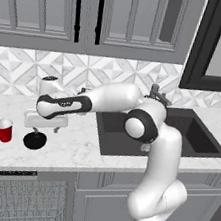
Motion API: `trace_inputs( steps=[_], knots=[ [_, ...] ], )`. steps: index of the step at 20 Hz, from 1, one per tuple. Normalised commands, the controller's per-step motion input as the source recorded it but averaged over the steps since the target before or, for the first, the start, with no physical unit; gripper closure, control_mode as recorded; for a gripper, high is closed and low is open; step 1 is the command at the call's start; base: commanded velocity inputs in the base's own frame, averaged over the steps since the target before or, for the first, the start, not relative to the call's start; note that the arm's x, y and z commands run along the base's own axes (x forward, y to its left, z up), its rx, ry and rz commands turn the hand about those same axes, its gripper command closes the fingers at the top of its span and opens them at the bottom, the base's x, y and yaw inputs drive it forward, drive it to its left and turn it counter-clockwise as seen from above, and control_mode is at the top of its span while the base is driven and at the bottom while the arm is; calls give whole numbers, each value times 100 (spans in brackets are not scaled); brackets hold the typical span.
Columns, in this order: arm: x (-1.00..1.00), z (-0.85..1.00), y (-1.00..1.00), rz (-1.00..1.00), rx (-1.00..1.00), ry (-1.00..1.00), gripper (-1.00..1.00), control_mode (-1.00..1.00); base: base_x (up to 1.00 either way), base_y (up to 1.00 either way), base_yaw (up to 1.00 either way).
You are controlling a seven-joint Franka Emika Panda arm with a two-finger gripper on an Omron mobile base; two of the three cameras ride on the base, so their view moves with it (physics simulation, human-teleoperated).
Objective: Pick up the cup and bowl from the counter, place them in the dishwasher, and close the dishwasher door.
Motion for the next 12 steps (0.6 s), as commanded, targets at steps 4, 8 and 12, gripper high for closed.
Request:
trace_inputs(
  steps=[4, 8, 12],
  knots=[
    [10, -54, 2, 0, 0, 0, -100, -100, 0, 0, 0],
    [3, -63, 9, 0, 0, 0, -100, -100, 0, 0, 0],
    [7, -34, 22, 0, 0, 0, -100, -100, 0, 0, 0]
  ],
)
